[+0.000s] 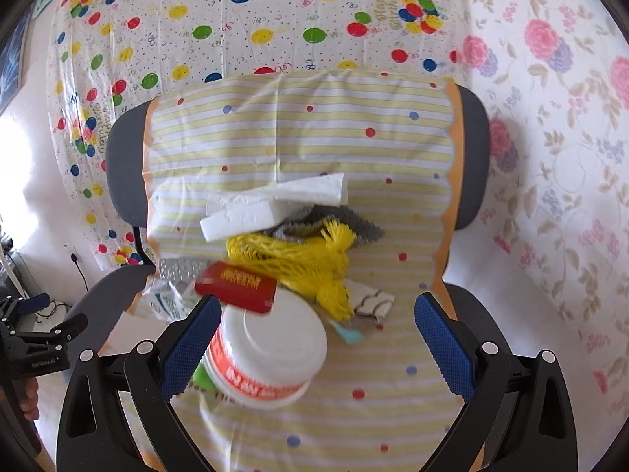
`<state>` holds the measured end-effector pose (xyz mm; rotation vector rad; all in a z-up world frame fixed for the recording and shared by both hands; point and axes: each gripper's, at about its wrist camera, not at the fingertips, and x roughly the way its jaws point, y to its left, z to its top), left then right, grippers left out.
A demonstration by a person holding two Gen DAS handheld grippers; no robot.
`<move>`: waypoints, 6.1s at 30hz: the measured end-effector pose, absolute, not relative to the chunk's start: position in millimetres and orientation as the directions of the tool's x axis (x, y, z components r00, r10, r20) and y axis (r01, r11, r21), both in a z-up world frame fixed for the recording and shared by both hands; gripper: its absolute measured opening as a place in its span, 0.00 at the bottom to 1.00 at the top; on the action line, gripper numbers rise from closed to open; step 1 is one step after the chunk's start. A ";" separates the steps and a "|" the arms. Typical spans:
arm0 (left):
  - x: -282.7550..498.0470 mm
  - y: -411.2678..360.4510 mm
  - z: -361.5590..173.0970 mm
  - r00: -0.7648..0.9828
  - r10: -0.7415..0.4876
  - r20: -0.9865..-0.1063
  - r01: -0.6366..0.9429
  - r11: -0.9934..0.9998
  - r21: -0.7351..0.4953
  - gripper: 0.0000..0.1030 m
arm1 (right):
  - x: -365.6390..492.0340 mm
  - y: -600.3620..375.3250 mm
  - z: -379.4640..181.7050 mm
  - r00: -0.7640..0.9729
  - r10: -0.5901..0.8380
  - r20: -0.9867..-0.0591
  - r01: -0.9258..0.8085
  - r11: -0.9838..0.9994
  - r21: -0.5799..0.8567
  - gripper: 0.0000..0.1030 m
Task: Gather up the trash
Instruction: 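Grasp the white tissue with the right tool while the left tool grasps the white foam block, then carry the tissue and foam block over the pink bin with both tools, then open the right tool over the bin while the left tool releases the foam block, then move both tools back toward the chair seat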
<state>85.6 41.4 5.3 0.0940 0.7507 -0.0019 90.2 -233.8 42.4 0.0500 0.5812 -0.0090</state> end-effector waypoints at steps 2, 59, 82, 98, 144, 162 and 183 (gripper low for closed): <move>101.0 37.7 8.8 0.741 0.058 -0.669 0.025 0.993 0.114 0.94 | 114.6 -236.0 46.1 0.843 -0.016 -0.537 0.035 0.999 0.025 0.93; 254.9 -43.9 -11.6 0.536 -0.546 -0.644 0.479 0.825 -0.301 0.61 | 118.4 -310.3 43.2 0.847 0.020 -0.532 0.041 0.994 0.103 0.02; 46.0 -79.2 64.0 0.796 -0.371 -0.479 0.416 0.909 -0.014 0.20 | -20.5 -317.4 60.3 0.857 -0.123 -0.500 0.166 0.985 0.043 0.02; -75.1 -207.8 -73.0 0.522 -0.581 -0.624 0.691 0.717 -0.090 0.21 | -181.7 -415.8 -91.4 0.609 -0.349 -0.712 0.535 0.843 0.044 0.03; -107.9 -328.3 -153.2 0.290 -0.619 -0.730 0.876 0.480 -0.058 0.52 | -245.3 -456.3 -118.0 0.592 -0.361 -0.721 0.652 0.740 0.165 0.43; -50.9 -132.7 -84.4 0.641 -0.431 -0.635 0.560 0.828 0.003 0.52 | -141.1 -338.6 -91.7 0.708 -0.195 -0.679 0.360 0.926 0.109 0.30; -19.1 -104.8 -112.6 0.662 -0.351 -0.662 0.431 0.901 -0.046 0.53 | -115.3 -394.0 -283.4 0.480 -0.271 -0.834 0.524 0.851 0.025 0.29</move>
